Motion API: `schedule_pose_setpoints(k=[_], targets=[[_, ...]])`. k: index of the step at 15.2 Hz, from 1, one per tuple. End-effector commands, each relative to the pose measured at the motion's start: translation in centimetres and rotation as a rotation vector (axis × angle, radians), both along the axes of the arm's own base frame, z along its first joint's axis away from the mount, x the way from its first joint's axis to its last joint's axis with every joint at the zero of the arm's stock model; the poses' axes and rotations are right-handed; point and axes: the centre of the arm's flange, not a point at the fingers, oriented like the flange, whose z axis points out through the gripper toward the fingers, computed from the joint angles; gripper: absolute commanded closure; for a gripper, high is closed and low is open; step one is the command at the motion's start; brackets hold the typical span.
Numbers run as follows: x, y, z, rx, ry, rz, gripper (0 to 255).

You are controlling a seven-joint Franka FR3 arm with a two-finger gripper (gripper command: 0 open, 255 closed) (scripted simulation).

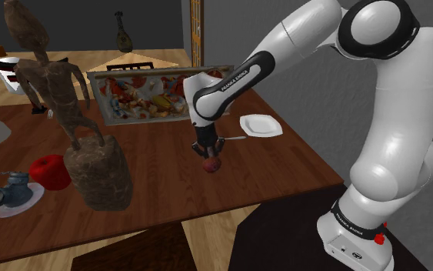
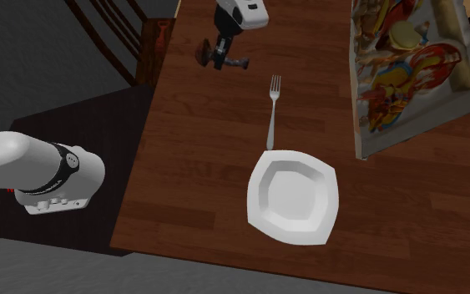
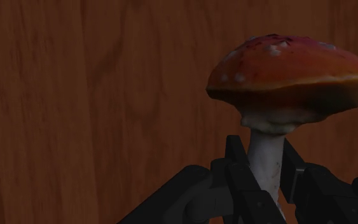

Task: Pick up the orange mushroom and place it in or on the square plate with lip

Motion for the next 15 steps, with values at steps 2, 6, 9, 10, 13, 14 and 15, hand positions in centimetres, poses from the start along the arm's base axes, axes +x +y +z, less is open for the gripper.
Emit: schedule_pose_setpoints(k=[2, 6, 9, 10, 13, 14, 15], targets=[[-0.1, 0.0, 1.7, 0.0, 0.0, 0.0, 255], [-0.1, 0.0, 3.8, 0.0, 0.0, 0.0, 255], [-0.1, 0.0, 5.2, 0.0, 0.0, 0.0, 255], [0.1, -1.3, 5.2, 0.0, 0.0, 0.0, 255], [0.6, -5.3, 5.2, 0.0, 0.0, 0.0, 255], [0.8, -6.6, 5.2, 0.0, 0.0, 0.0, 255], [0.9, -7.9, 5.2, 0.0, 0.0, 0.0, 255]])
